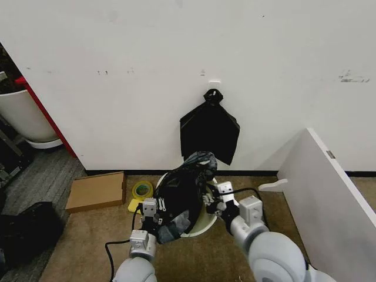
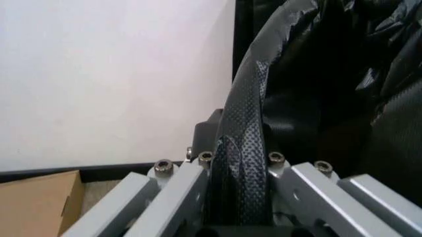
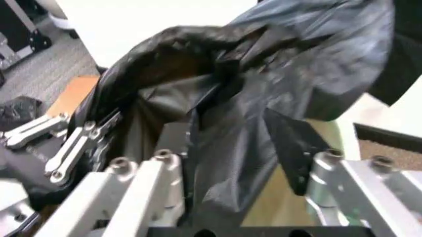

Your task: Place the garbage bag over the trash bin.

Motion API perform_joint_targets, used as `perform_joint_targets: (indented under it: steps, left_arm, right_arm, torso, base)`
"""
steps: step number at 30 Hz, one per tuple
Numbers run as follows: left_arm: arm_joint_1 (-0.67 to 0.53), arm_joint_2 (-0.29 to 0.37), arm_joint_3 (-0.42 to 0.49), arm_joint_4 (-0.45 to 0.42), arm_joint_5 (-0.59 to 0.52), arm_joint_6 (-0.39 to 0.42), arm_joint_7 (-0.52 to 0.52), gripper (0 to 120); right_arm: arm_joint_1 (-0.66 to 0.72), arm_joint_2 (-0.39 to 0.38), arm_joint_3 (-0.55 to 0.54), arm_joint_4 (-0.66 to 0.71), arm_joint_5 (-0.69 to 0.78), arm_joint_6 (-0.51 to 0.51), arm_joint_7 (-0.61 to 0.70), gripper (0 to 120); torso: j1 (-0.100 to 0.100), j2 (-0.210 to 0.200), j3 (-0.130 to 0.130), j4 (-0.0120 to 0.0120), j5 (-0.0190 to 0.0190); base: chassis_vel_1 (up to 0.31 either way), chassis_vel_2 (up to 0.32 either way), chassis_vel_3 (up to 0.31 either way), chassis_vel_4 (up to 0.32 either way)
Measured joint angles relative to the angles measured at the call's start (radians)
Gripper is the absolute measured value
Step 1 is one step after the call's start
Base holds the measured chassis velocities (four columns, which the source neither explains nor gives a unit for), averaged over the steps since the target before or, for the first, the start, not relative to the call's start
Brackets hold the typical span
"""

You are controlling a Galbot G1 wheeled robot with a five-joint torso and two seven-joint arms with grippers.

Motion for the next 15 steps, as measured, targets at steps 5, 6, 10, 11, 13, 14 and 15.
perform_joint_targets:
  steps: [5,6,10,11,13,14,15]
  left_arm:
    - [-0.005,-0.002,0.002,0.004,0.004,0.001,-0.001,3]
    - [-0.005,-0.003,0.003,0.007,0.004,0.001,-0.002,3]
    - [-0.001,-0.006,0.004,0.01,0.004,-0.001,-0.005,3]
    - [-0.001,-0.006,0.004,0.01,0.004,-0.001,-0.005,3]
    - [-0.001,-0.006,0.004,0.01,0.004,-0.001,-0.005,3]
    - [-0.002,-0.006,0.004,0.01,0.003,-0.002,-0.005,3]
    - [-0.002,-0.006,0.004,0.01,0.003,-0.002,-0.005,3]
  right_arm:
    - [-0.015,0.004,-0.009,0.006,-0.004,-0.016,0.011,56]
    - [-0.018,0.004,-0.01,0.009,-0.003,-0.019,0.014,59]
    - [-0.023,0.004,-0.013,-0.019,-0.068,-0.021,0.003,45]
    - [-0.023,0.004,-0.013,-0.024,-0.075,-0.021,0.001,41]
    - [-0.023,0.002,-0.013,-0.031,-0.087,-0.021,-0.005,38]
    - [-0.023,0.001,-0.018,-0.036,-0.099,-0.021,-0.009,31]
    - [-0.022,0.001,-0.021,-0.039,-0.106,-0.021,-0.011,30]
  torso:
    - [0.0,0.0,0.0,-0.0002,0.0]
    - [0.0,0.0,0.0,-0.0002,0.0]
    - [0.0,0.0,0.0,-0.0001,0.0001]
    - [0.0,0.0,0.0,-0.0001,0.0001]
    - [0.0,0.0,0.0,-0.0002,0.0001]
    - [0.0,0.0,0.0,-0.0002,0.0]
    - [0.0,0.0,0.0,-0.0001,0.0001]
  base:
    - [0.0,0.0,0.0,0.0]
    - [0.0,0.0,0.0,0.0]
    - [0.0,0.0,0.0,0.0]
    - [0.0,0.0,0.0,0.0]
    - [0.0,0.0,0.0,0.0]
    - [0.0,0.0,0.0,0.0]
    - [0.0,0.0,0.0,0.0]
